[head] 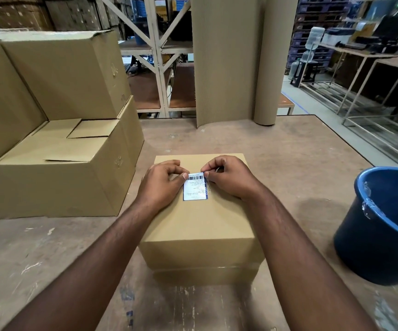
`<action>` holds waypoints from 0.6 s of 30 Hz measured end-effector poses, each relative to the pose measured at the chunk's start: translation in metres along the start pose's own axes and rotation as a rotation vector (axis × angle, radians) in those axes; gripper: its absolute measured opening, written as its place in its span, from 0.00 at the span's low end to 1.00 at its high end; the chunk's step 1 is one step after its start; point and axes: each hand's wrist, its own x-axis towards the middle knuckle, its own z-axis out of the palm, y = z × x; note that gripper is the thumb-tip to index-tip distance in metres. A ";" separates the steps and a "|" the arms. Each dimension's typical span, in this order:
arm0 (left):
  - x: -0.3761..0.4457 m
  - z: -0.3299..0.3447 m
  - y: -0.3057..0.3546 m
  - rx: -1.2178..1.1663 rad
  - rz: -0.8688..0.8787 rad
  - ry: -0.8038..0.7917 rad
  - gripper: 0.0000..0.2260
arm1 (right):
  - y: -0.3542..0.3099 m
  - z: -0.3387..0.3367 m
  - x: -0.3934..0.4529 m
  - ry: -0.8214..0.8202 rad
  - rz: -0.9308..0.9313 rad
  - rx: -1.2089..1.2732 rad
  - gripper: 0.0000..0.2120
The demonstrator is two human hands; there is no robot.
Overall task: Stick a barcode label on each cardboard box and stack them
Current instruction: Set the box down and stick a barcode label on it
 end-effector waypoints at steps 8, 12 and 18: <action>-0.001 0.001 0.004 -0.152 -0.006 0.034 0.08 | -0.006 0.003 -0.002 -0.014 -0.065 -0.253 0.06; -0.004 -0.002 0.006 -0.266 -0.054 0.033 0.04 | -0.001 0.001 0.001 -0.016 -0.077 -0.203 0.05; -0.005 -0.007 0.003 -0.048 0.042 -0.040 0.06 | -0.002 0.003 -0.002 0.003 -0.091 -0.092 0.05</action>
